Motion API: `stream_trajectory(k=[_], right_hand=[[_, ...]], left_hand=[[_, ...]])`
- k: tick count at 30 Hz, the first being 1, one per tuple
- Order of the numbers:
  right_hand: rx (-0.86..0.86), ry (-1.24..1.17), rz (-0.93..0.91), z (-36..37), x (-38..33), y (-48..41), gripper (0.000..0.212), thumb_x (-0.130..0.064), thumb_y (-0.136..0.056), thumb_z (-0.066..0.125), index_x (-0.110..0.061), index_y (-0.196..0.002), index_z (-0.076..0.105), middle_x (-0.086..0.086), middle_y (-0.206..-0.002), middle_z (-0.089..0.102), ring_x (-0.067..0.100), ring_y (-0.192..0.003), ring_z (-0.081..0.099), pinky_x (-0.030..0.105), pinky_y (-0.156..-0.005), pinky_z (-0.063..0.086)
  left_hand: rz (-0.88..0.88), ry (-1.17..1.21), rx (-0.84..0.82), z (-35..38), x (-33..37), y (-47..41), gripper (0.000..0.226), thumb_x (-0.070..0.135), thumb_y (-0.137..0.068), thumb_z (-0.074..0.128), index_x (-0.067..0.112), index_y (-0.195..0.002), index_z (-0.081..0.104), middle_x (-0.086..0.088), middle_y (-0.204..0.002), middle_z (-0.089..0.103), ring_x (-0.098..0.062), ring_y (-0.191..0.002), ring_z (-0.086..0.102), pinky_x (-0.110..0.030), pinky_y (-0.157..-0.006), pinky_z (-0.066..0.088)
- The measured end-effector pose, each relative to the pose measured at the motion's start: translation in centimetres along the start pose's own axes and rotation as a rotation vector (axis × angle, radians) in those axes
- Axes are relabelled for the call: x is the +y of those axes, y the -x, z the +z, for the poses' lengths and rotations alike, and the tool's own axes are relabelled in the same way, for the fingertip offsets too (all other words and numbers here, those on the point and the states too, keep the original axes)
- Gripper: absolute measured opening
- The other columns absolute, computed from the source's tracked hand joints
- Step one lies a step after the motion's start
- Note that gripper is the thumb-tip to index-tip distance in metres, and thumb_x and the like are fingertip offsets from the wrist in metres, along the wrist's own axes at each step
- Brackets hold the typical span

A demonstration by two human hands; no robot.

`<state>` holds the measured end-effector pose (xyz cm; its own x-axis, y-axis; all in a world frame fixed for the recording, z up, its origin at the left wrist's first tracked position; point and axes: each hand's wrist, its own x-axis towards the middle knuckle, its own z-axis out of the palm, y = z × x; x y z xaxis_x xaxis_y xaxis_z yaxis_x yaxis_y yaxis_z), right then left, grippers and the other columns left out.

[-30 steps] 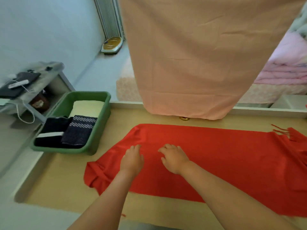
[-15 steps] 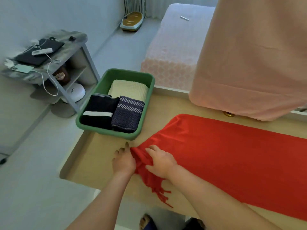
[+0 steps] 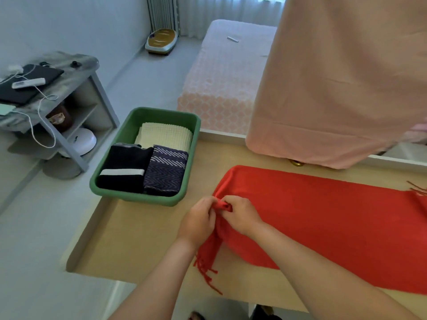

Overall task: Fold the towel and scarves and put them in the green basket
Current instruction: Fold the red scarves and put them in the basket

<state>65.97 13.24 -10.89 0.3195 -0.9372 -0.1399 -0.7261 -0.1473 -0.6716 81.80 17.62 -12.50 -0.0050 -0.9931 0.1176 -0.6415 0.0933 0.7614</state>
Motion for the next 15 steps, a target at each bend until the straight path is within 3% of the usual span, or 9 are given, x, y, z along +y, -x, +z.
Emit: stream_trajectory(k=[3, 4, 6, 8, 10, 13, 15], right_hand=[[0.168, -0.126, 0.151, -3.7, 2.3, 1.0, 0.008, -0.018, -0.083, 0.068, -0.021, -0.076, 0.064, -0.008, -0.068, 0.063, 0.010, -0.066, 0.056, 0.032, -0.065, 0.042], [0.211, -0.159, 0.198, -4.9, 3.2, 1.4, 0.009, -0.017, -0.082, 0.067, -0.022, -0.076, 0.064, -0.009, -0.067, 0.062, 0.006, -0.064, 0.055, 0.029, -0.064, 0.041], [0.282, -0.192, 0.273, -7.1, 4.9, 2.5, 0.013, -0.016, -0.082, 0.066, -0.023, -0.072, 0.061, -0.010, -0.064, 0.059, 0.001, -0.061, 0.051, 0.024, -0.060, 0.038], [0.329, -0.193, 0.321, -9.0, 6.9, 3.7, 0.023, -0.018, -0.084, 0.065, -0.019, -0.064, 0.054, -0.008, -0.058, 0.052, 0.003, -0.056, 0.046, 0.023, -0.054, 0.032], [0.370, -0.157, 0.374, -10.4, 8.7, 4.9, 0.030, -0.022, -0.088, 0.062, -0.013, -0.061, 0.050, -0.004, -0.056, 0.049, 0.010, -0.055, 0.046, 0.027, -0.052, 0.030], [0.300, -0.016, 0.497, -12.2, 11.6, 6.6, 0.034, -0.032, -0.091, 0.057, -0.011, -0.064, 0.054, -0.001, -0.061, 0.058, 0.023, -0.068, 0.061, 0.038, -0.060, 0.040], [0.125, 0.175, 0.628, -13.1, 13.3, 7.7, 0.030, -0.039, -0.091, 0.052, -0.015, -0.078, 0.064, 0.005, -0.087, 0.071, 0.029, -0.093, 0.068, 0.034, -0.073, 0.048]], left_hand=[[-0.053, -0.063, -0.136, 1.9, 1.2, -2.5, 0.054, 0.030, -0.079, 0.061, 0.029, -0.131, 0.048, 0.008, -0.120, 0.057, -0.015, -0.107, 0.059, -0.034, -0.090, 0.050], [-0.086, -0.142, -0.240, 2.7, 1.3, -3.5, 0.056, 0.034, -0.077, 0.062, 0.029, -0.132, 0.049, 0.005, -0.122, 0.057, -0.018, -0.110, 0.058, -0.036, -0.091, 0.050], [-0.131, -0.258, -0.410, 3.6, 2.3, -5.0, 0.036, 0.031, -0.077, 0.059, 0.030, -0.113, 0.064, 0.001, -0.112, 0.067, -0.025, -0.106, 0.062, -0.038, -0.086, 0.052], [-0.109, -0.238, -0.388, 4.6, 4.0, -6.2, 0.025, 0.025, -0.077, 0.052, 0.027, -0.097, 0.067, 0.000, -0.099, 0.071, -0.029, -0.097, 0.066, -0.037, -0.077, 0.053], [-0.050, -0.207, -0.250, 5.3, 6.3, -7.4, 0.024, 0.015, -0.083, 0.053, 0.023, -0.100, 0.066, -0.004, -0.101, 0.068, -0.030, -0.094, 0.063, -0.036, -0.074, 0.050], [0.118, -0.023, -0.114, 7.4, 11.4, -9.1, 0.031, 0.001, -0.086, 0.054, 0.013, -0.112, 0.066, -0.005, -0.115, 0.062, -0.023, -0.102, 0.060, -0.025, -0.089, 0.043], [0.259, 0.041, -0.183, 9.8, 14.3, -9.6, 0.036, -0.004, -0.086, 0.056, 0.009, -0.118, 0.064, -0.006, -0.129, 0.057, -0.019, -0.119, 0.054, -0.009, -0.102, 0.030]])
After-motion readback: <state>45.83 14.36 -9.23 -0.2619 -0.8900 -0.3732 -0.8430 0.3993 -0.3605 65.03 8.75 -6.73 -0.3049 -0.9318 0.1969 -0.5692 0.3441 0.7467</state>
